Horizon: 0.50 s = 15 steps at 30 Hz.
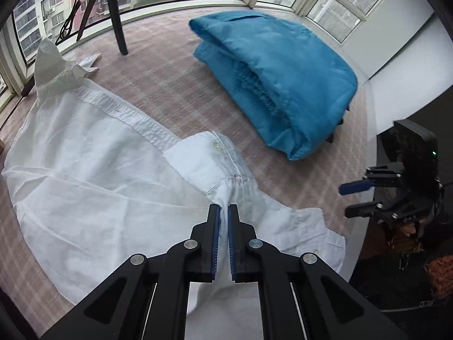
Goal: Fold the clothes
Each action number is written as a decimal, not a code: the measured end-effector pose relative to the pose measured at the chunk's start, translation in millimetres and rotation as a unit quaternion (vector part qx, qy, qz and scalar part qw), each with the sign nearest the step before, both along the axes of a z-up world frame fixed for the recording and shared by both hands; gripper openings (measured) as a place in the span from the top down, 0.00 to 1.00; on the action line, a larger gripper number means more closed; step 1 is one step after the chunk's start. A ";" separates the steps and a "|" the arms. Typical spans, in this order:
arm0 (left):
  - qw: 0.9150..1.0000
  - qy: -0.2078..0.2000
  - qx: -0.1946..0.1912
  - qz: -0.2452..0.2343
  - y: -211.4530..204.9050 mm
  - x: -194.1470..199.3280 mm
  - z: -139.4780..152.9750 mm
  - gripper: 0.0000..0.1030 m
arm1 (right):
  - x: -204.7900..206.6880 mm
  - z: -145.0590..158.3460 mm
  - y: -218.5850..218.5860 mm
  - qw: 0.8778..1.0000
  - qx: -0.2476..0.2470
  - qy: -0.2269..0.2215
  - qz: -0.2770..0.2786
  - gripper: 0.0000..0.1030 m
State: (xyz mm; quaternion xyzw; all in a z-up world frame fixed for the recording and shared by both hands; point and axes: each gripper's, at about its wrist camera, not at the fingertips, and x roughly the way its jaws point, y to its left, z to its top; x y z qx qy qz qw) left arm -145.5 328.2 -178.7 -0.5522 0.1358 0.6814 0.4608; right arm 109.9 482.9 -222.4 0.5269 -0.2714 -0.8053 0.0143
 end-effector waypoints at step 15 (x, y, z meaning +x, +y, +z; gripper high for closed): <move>0.997 -0.018 -0.071 -0.012 -69.3 107.7 -9.0 0.82 | -6.8 19.8 -10.4 0.999 0.008 0.021 0.026 0.57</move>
